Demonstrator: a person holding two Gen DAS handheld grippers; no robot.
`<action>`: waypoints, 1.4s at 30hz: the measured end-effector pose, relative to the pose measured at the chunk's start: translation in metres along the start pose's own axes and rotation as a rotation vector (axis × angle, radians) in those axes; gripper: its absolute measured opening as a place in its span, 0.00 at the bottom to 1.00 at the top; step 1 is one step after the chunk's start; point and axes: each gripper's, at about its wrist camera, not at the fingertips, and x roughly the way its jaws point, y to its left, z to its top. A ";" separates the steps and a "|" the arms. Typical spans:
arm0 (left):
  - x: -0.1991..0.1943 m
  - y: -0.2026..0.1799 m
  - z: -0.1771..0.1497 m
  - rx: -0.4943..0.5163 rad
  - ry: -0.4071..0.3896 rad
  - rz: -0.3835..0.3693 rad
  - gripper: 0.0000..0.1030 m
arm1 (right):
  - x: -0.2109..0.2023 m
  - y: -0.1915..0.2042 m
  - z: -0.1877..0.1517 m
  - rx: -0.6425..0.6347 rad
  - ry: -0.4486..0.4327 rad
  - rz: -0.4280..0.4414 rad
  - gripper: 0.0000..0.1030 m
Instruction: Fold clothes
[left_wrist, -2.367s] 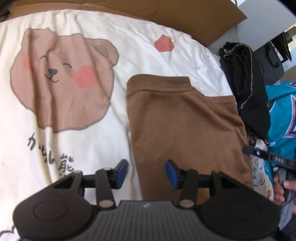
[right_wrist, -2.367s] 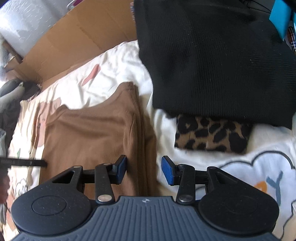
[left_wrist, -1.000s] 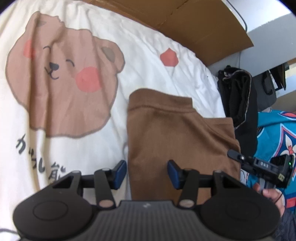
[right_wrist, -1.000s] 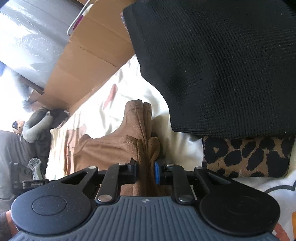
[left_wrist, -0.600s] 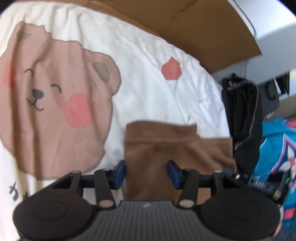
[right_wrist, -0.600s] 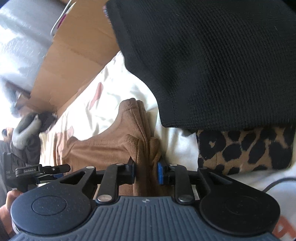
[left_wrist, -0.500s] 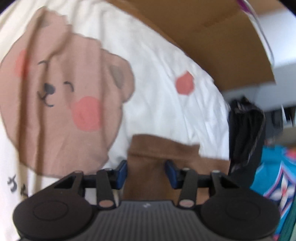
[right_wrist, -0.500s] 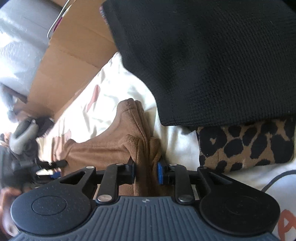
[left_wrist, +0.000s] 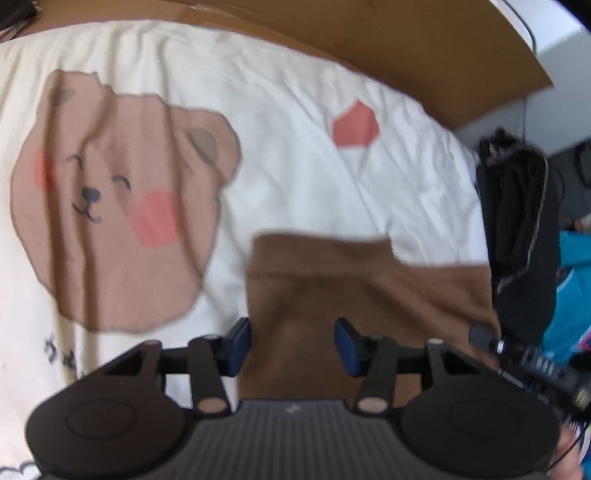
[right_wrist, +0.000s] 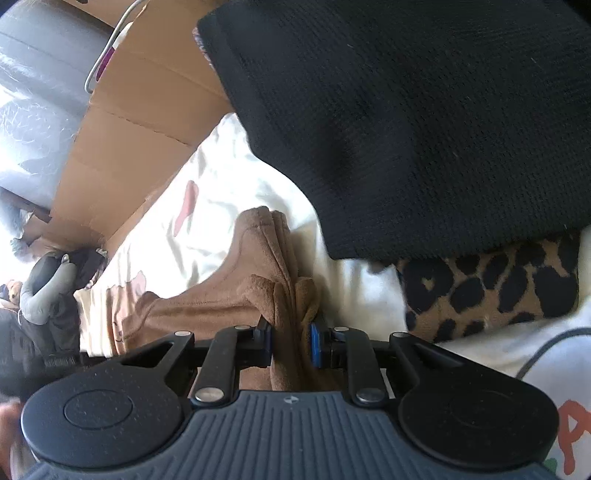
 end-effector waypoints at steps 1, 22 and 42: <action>0.002 -0.003 -0.003 0.011 0.010 0.008 0.52 | 0.000 0.002 0.001 -0.006 0.001 -0.001 0.19; 0.006 0.006 -0.017 0.021 -0.022 -0.029 0.54 | -0.011 -0.011 -0.004 0.004 -0.040 0.085 0.18; -0.012 0.061 -0.009 -0.148 -0.135 -0.276 0.13 | -0.006 -0.016 -0.007 -0.010 -0.043 0.070 0.18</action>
